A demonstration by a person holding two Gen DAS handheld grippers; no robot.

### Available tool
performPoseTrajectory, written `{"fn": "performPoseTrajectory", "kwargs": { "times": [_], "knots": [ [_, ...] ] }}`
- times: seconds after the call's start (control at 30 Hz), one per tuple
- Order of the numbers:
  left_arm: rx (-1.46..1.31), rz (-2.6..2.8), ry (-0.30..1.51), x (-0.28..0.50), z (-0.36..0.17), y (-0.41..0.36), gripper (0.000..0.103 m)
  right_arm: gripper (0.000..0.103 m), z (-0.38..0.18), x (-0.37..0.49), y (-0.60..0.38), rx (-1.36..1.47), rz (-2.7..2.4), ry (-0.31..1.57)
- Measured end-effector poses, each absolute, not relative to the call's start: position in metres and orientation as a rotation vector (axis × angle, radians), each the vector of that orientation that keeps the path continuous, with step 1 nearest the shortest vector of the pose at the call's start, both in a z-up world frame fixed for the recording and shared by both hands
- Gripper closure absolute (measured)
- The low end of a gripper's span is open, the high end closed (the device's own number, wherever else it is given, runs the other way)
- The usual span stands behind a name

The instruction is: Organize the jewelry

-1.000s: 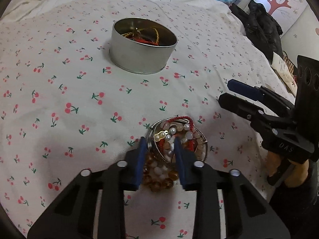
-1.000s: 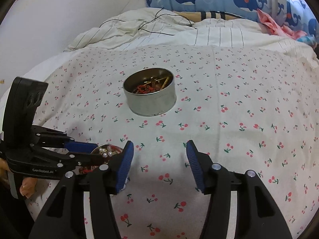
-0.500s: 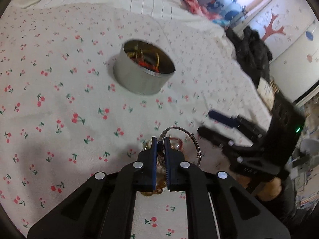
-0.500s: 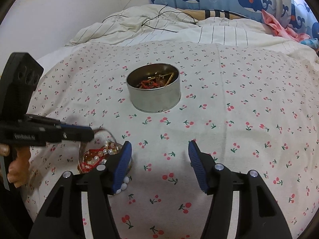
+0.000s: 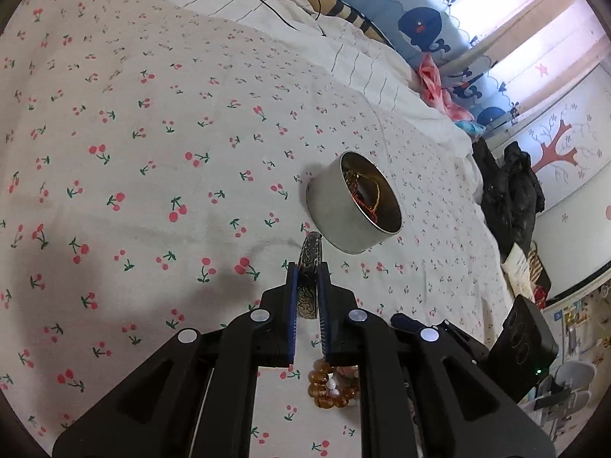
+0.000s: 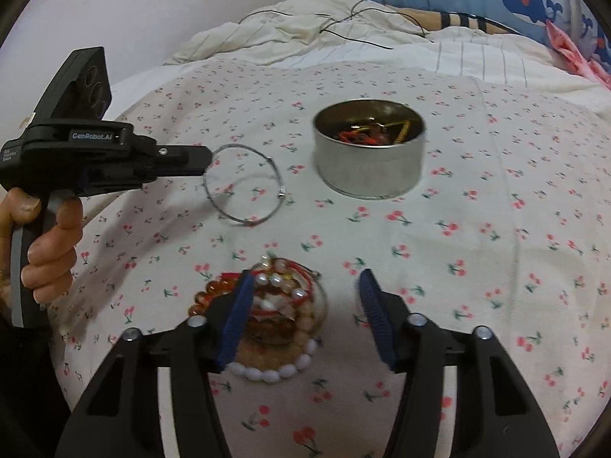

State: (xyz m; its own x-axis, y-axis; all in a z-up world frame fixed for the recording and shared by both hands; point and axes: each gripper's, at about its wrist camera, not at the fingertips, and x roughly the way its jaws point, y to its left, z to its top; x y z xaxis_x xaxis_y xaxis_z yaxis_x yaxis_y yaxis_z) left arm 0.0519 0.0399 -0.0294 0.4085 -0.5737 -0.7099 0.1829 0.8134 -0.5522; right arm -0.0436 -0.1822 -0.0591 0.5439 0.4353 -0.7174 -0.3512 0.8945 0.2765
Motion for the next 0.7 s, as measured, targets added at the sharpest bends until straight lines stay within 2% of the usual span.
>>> {"fn": "performPoseTrajectory", "kwargs": {
  "times": [0.03, 0.1, 0.2, 0.37, 0.47, 0.5, 0.53, 0.6, 0.7],
  "knots": [
    [-0.412, -0.481, 1.052, 0.053, -0.030, 0.040, 0.094, 0.065, -0.059, -0.044, -0.181, 0.097, 0.471, 0.882],
    [-0.374, -0.445, 1.074, 0.055, -0.034, 0.034, 0.094, 0.090, -0.059, -0.046, -0.179, 0.085, 0.477, 0.879],
    [-0.337, -0.404, 1.131, 0.060, -0.045, 0.033, 0.094, 0.098, -0.052, -0.049, -0.179, 0.090, 0.487, 0.843],
    [-0.288, -0.351, 1.184, 0.063, -0.060, 0.032, 0.092, 0.099, -0.038, -0.052, -0.193, 0.166, 0.515, 0.792],
    [-0.288, -0.296, 1.150, 0.064, -0.057, 0.041, 0.073, 0.099, -0.036, -0.050, -0.203, 0.206, 0.494, 0.785],
    [-0.295, -0.280, 1.145, 0.064, -0.057, 0.044, 0.059, 0.099, -0.036, -0.049, -0.206, 0.218, 0.487, 0.780],
    [-0.303, -0.269, 1.142, 0.065, -0.058, 0.046, 0.053, 0.099, -0.033, -0.049, -0.211, 0.233, 0.474, 0.765],
    [-0.317, -0.266, 1.155, 0.070, -0.064, 0.047, 0.050, 0.099, -0.029, -0.050, -0.222, 0.270, 0.459, 0.738],
    [-0.271, -0.279, 1.167, 0.074, -0.070, 0.034, 0.035, 0.099, -0.026, -0.049, -0.237, 0.297, 0.407, 0.726]
  ]
}}
